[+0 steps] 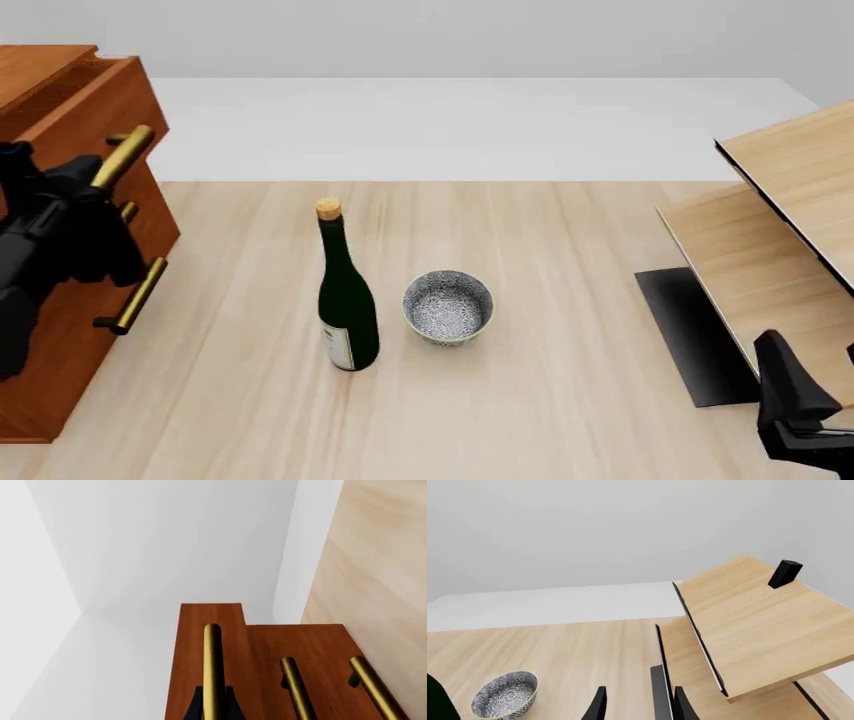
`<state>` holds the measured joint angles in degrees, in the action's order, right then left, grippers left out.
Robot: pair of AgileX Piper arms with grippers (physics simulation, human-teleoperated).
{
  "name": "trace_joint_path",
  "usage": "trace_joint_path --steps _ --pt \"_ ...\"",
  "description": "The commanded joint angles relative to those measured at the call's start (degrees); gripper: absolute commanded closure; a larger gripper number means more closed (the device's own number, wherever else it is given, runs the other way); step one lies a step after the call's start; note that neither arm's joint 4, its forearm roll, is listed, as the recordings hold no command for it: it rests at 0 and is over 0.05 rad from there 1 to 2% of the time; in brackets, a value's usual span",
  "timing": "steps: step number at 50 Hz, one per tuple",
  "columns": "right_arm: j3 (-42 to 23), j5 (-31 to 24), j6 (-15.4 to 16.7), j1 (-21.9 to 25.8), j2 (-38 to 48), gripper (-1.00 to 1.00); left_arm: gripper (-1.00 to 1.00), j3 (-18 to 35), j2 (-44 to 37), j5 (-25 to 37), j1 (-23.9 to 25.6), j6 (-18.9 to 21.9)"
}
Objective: Close the bottom drawer of the cabinet and open the top drawer.
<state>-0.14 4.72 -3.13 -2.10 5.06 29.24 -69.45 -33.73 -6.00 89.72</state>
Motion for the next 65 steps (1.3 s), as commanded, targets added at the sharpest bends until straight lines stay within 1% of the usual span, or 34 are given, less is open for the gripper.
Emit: trace_joint_path --steps 1,10,30,31,52,65 --pt "0.0 0.0 0.0 0.0 0.0 -1.00 1.00 2.2 -2.4 0.1 3.2 0.4" --pt "0.0 0.2 -0.2 0.0 0.2 -1.00 1.00 2.2 -2.5 0.2 3.8 0.5" --pt "0.0 0.5 -0.4 0.0 0.6 -1.00 1.00 2.1 -2.5 1.3 3.5 0.1" --pt "0.0 0.5 -0.4 0.0 0.6 -1.00 -1.00 2.0 -2.6 1.5 3.2 0.1" --pt "0.0 0.7 -0.4 0.0 0.8 -1.00 -1.00 1.9 -2.5 1.4 2.9 0.2" --pt "0.0 0.7 -0.5 0.0 0.8 -1.00 -1.00 0.6 -0.4 2.4 3.1 0.2"
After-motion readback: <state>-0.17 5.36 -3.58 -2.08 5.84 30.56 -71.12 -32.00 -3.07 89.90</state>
